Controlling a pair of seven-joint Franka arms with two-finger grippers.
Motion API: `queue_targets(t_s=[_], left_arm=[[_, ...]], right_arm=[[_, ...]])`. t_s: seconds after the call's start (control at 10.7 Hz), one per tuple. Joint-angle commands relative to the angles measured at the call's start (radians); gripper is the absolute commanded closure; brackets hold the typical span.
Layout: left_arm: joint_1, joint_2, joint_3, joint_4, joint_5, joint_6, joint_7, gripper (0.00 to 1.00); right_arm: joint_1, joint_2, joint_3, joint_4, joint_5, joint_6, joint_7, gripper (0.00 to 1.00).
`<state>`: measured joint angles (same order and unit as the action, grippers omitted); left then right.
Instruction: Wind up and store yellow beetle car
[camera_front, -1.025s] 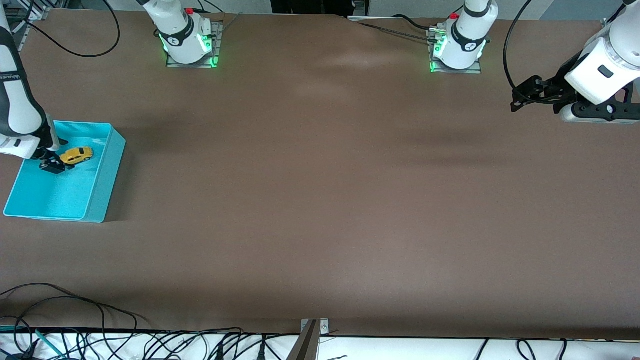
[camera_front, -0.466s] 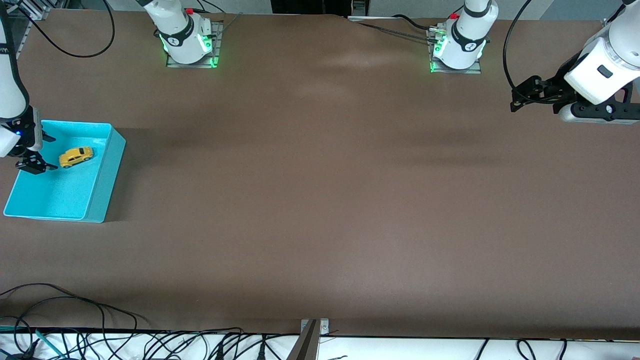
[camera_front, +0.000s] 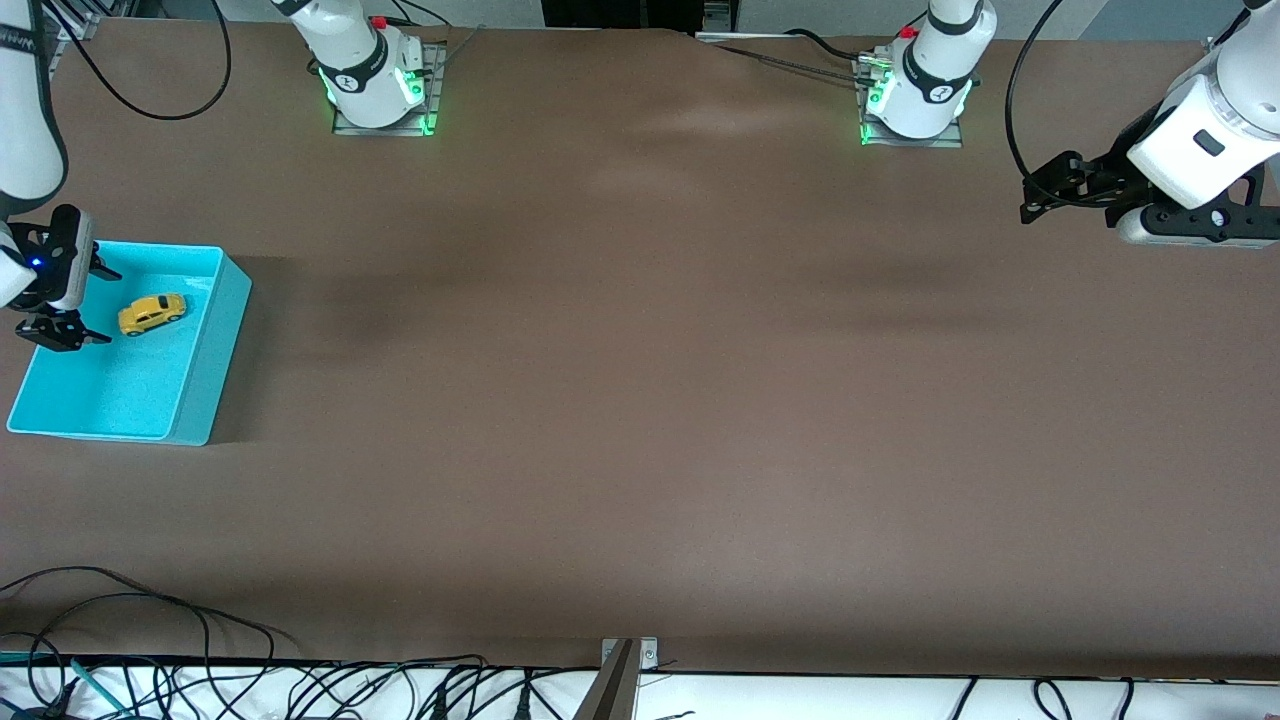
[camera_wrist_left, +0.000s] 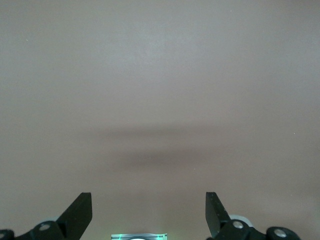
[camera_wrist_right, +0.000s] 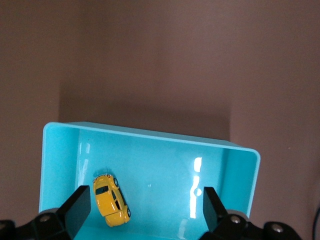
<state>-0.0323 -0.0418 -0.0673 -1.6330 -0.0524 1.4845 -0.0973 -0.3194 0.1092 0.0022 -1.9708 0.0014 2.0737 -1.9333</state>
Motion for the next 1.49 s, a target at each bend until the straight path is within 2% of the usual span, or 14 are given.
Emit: queue_targets(t_s=[0.0, 0.37, 0.65, 0.84, 1.02, 1.21, 1.4], left_arm=[[-0.001, 0.003, 0.003, 0.022, -0.017, -0.012, -0.002, 0.00], [-0.001, 0.008, 0.003, 0.022, -0.017, -0.012, -0.007, 0.00], [-0.005, 0.020, 0.000, 0.042, -0.017, -0.012, -0.010, 0.00], [-0.003, 0.022, 0.001, 0.044, -0.017, -0.012, -0.007, 0.00], [-0.003, 0.022, 0.003, 0.044, -0.017, -0.012, -0.005, 0.00], [-0.003, 0.022, 0.001, 0.044, -0.017, -0.012, -0.005, 0.00], [-0.001, 0.022, 0.003, 0.044, -0.017, -0.012, -0.004, 0.00]], right_arm=[[0.068, -0.110, -0.001, -0.013, 0.014, -0.094, 0.220, 0.00], [0.112, -0.213, 0.082, -0.013, 0.015, -0.174, 0.640, 0.00], [0.198, -0.240, 0.082, 0.015, 0.014, -0.179, 1.157, 0.00], [0.238, -0.234, 0.079, 0.055, 0.049, -0.219, 1.319, 0.00], [0.310, -0.206, 0.053, 0.145, 0.051, -0.282, 1.552, 0.00], [0.336, -0.182, 0.051, 0.203, 0.046, -0.305, 1.645, 0.00], [0.344, -0.104, 0.042, 0.333, 0.043, -0.427, 1.712, 0.00]])
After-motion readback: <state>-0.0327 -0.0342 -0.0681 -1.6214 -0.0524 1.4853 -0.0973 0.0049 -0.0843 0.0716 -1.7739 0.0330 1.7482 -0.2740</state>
